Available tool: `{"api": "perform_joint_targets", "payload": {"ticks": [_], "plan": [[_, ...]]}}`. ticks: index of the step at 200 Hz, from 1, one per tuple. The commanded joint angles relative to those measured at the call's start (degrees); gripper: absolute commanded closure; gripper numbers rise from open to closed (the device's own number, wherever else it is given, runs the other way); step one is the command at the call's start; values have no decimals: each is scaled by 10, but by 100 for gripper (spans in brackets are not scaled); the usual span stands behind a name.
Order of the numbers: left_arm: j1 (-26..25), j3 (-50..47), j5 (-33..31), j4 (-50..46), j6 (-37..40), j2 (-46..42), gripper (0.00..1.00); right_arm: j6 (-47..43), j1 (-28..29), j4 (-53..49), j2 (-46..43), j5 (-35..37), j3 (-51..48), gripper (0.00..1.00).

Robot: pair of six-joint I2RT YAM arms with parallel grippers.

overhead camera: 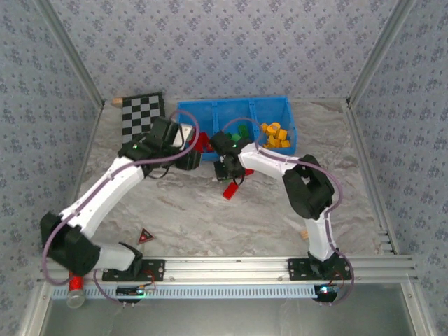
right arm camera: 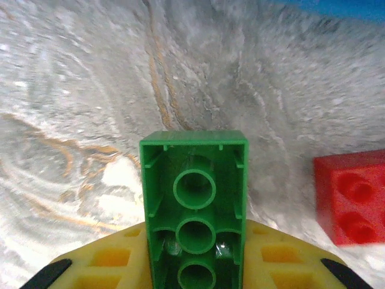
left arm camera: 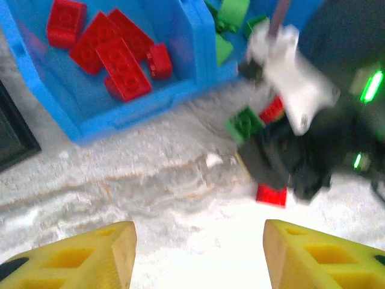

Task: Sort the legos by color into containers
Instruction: Pick up the lego from the center of the table, then place the lego in the container.

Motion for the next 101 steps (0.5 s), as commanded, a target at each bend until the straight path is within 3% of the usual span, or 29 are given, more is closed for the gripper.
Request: {"api": "perform_joint_targets", "payload": {"ticks": [1,45,101], "plan": [[-19,-44,-20,0,-1,-58,41,-45,-13,-41,-58,22,50,73],[-78,-142,-34,84,-25,-119,38,-101,-53,-68,-58,35,131,72],[-159,-166,-58,149,-14,-63,32,-189,-81,-68,39,75,247,71]]}}
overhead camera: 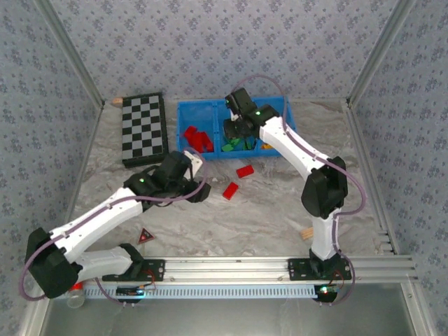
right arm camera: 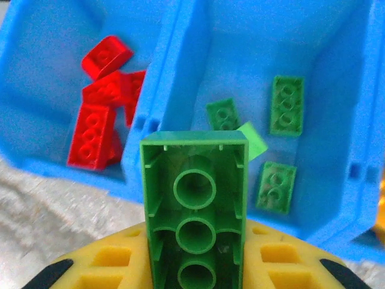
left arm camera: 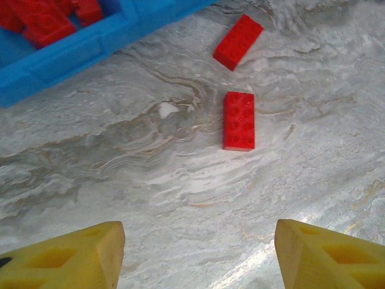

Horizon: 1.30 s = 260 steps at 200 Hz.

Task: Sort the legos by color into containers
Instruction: Place the lego in the container.

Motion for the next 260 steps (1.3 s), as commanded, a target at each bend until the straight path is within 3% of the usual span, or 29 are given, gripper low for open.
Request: {"api": "perform_joint_targets", "payload": {"ticks": [1,66,184,260], "plan": [[-23,-2,-19,53,2,21,32,-66,3,-25,58,31,52,71],[-72,7,-22,70,18,89,30,-116,-15,-65,173,66,179,71],[-86,64,-21,74,45,217,28,-120,-50,-43,236,30,205,70],[-86,140,-31,67,66,320,28,-126,-58,-28,235,15,193,58]]}}
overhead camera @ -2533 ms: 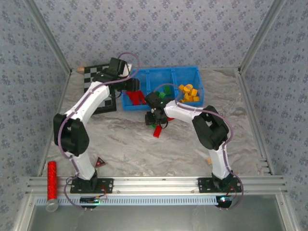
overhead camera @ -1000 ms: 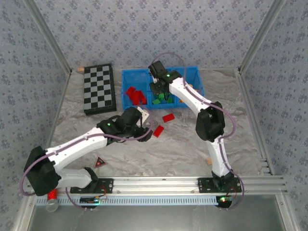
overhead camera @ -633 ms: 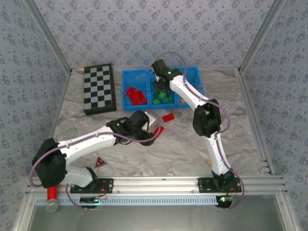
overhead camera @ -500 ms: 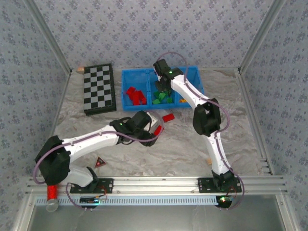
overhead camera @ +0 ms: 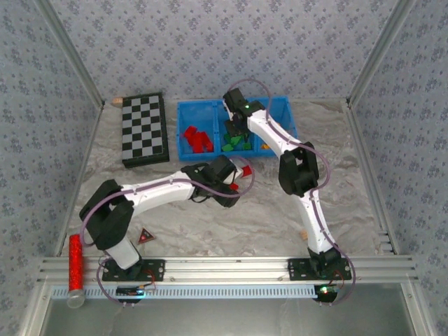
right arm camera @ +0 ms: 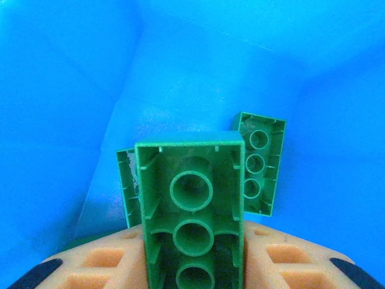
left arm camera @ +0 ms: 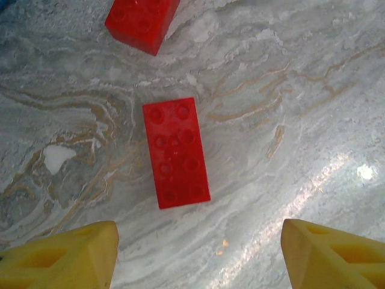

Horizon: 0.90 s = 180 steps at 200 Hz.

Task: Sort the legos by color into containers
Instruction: Place the lego in the container, then pick up the lego from the center of the table.

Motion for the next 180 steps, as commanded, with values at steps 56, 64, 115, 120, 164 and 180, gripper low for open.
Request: {"api": "perform_joint_targets", "payload": {"ticks": [56,64,115,120,164,180], "plan": [[-3,70,-18,-11,31,83,28,-17,-7,8,-12,-19,6,50],[-3,73,-18,-10,31,89,28,-18,-6,9,-15,-20,6,49],[0,89,-33,-20,22,124,29,-24,3,17,-59,-30,-8,47],[0,90,-34,-20,20,126,29,-25,5,17,-64,-30,-9,47],[5,103,-35,-34,2,149,32,-29,16,16,-104,-30,-22,46],[7,106,-26,-35,-3,156,33,-25,18,11,-120,-24,-26,46]]}}
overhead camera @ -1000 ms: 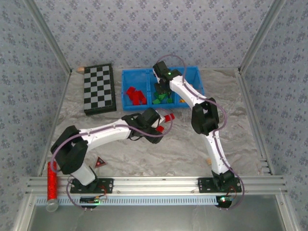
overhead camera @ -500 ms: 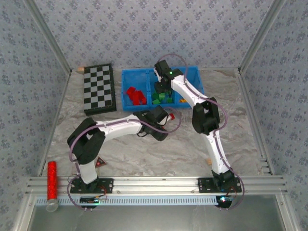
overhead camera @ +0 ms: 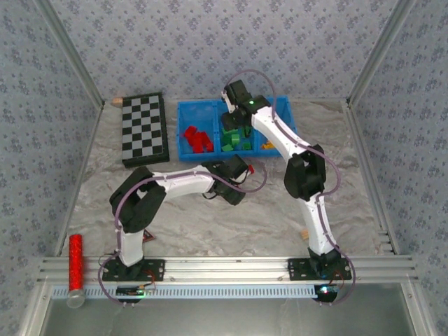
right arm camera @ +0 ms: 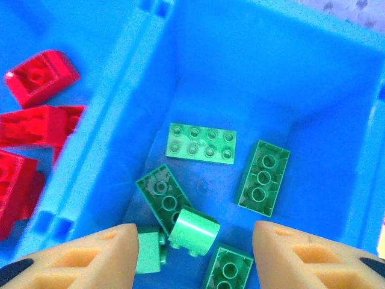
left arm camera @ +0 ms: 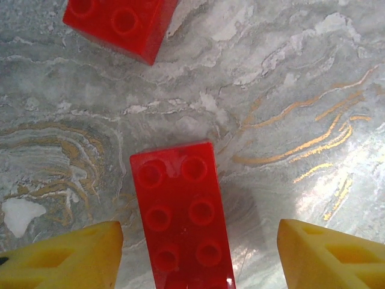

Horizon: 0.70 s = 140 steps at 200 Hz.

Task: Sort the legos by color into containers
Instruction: Pick up the lego from the center of the table.

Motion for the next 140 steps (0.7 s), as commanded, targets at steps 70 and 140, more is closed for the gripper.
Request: {"api": "perform_joint_targets", "payload": {"ticks": [70,140], "plan": [[15,41,9,-47,-40,44,48,15,3,-3,-144,17,-85,46],[23,18,28,-80,-58,17,73,47,0,37,-338,27,-275,28]]}}
